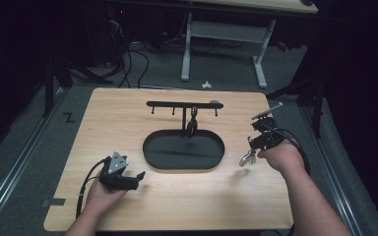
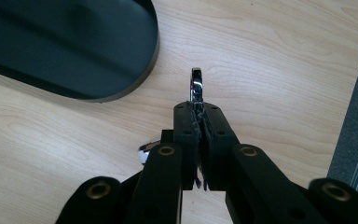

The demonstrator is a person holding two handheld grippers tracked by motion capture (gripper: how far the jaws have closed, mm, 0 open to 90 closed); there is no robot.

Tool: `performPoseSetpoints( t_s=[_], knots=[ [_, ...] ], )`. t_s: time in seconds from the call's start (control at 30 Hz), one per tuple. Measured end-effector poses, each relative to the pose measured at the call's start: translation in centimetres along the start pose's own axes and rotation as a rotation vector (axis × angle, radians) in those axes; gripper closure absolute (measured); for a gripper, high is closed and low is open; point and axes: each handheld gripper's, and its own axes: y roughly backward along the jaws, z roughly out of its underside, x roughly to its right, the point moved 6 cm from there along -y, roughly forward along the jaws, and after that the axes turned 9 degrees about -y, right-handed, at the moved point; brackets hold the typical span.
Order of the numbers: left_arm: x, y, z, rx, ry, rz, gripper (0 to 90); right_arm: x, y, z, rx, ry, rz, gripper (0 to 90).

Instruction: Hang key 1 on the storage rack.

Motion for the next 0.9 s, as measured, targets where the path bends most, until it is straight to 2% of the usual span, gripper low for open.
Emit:
performPoseSetpoints(
  t_s=[0.9],
  knots=[
    [0.0, 0.1, 0.0, 0.0, 0.003, -0.001, 10.4, -4.4, -0.4, -2.3, 0.0, 0.068, -0.037, 85.9]
  ],
)
